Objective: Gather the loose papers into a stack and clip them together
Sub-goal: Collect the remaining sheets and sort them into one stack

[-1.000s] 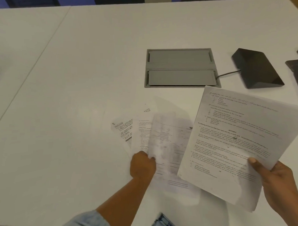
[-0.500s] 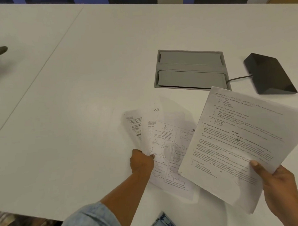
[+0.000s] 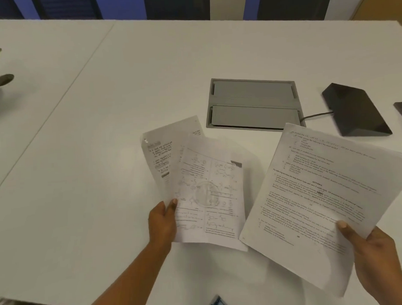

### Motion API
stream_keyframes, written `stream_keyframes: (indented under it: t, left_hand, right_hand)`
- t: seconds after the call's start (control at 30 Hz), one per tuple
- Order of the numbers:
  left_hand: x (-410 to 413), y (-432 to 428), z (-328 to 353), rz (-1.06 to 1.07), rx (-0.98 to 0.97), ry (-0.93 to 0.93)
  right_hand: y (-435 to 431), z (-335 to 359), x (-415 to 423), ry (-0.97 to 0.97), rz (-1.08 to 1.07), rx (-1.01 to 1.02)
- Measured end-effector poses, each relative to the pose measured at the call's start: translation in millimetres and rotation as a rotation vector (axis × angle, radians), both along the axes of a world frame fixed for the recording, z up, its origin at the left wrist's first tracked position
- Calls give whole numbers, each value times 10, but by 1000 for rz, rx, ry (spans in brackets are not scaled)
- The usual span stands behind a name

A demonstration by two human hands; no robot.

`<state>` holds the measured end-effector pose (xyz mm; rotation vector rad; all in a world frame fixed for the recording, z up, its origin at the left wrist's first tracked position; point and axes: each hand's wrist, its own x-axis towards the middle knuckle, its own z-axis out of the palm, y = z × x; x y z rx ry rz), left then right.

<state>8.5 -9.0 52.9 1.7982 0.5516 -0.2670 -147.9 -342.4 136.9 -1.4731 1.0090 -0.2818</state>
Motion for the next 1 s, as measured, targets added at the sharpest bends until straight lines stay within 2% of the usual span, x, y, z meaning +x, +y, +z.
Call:
stream_keyframes:
  t: [0.3,0.57,0.67,0.8,0.93,1.0]
  left_hand:
    - [114,315,497,90,-97,-71]
    - [-227,-182,839,-163,-173,-15]
    - [-345,-430,874,-246,-164,-16]
    - [-373,-542,868,-347,-80,-14]
    - [-313,-485,855,-397,54,-107]
    - [-251,-466,908,-402,13,-64]
  right_hand:
    - [-107,31,-33,-35,-64,59]
    - [294,-21,228,-31,78,67]
    - [415,0,346,-61,166,151]
    - [495,57,431,-92,227,250]
    - [441,-17,448,-108,243,325]
    - [425,-4,443,-97,271,361]
